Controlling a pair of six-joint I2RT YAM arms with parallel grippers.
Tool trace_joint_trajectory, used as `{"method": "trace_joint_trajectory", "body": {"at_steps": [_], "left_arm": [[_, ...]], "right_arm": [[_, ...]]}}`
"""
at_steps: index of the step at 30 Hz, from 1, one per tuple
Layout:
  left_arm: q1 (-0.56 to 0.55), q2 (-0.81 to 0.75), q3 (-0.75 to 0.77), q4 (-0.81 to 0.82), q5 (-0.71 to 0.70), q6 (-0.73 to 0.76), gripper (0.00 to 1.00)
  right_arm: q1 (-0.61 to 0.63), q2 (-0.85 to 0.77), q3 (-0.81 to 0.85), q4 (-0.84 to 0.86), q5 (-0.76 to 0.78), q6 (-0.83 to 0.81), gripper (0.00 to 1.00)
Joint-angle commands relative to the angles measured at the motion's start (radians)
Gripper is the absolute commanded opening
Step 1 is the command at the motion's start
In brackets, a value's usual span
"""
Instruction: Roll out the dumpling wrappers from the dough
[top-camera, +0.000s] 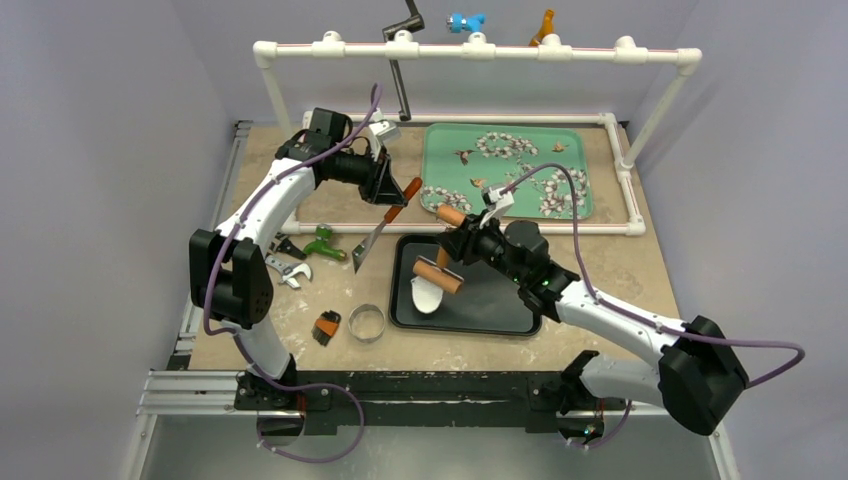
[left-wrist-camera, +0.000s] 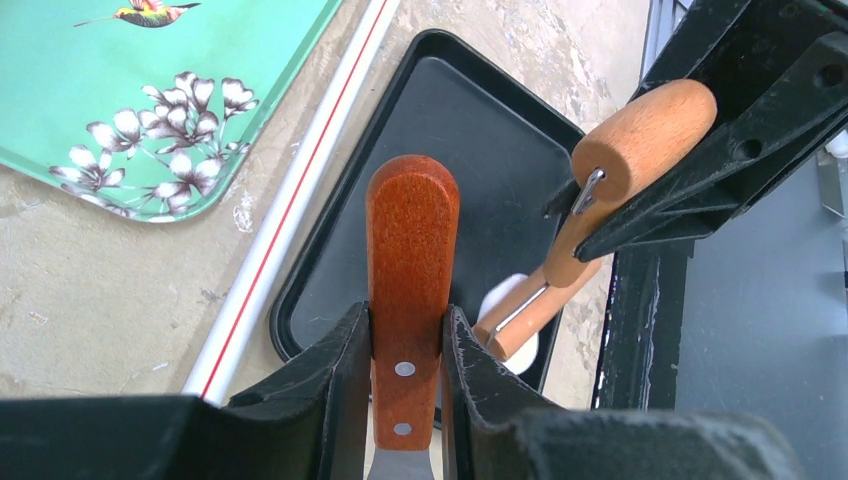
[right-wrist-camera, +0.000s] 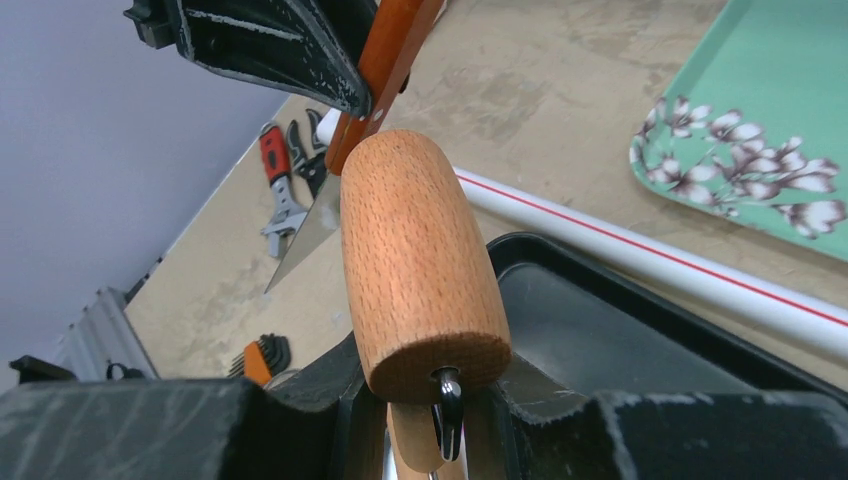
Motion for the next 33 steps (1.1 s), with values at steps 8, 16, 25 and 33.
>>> {"method": "trace_joint_trajectory", "body": {"at_steps": [8, 16, 25, 33], "left_arm": [[0.009, -0.051, 0.043, 0.016, 0.047, -0.022, 0.0], [0.01, -0.051, 0.042, 0.009, 0.044, -0.018, 0.0], [0.009, -0.056, 0.042, 0.007, 0.07, -0.029, 0.0], [0.008, -0.054, 0.042, 0.003, 0.089, -0.035, 0.0]], "right_arm": [[-0.092, 0.018, 0.028, -0.011, -0.136, 0.107, 0.0], [-0.246, -0.06, 0.005, -0.03, 0.025, 0.022, 0.0], [-0.786, 0.007, -0.155, 0.228, 0.033, 0.272, 0.0], [-1.039, 0.104, -0.242, 0.385, -0.049, 0.474, 0.0]]}}
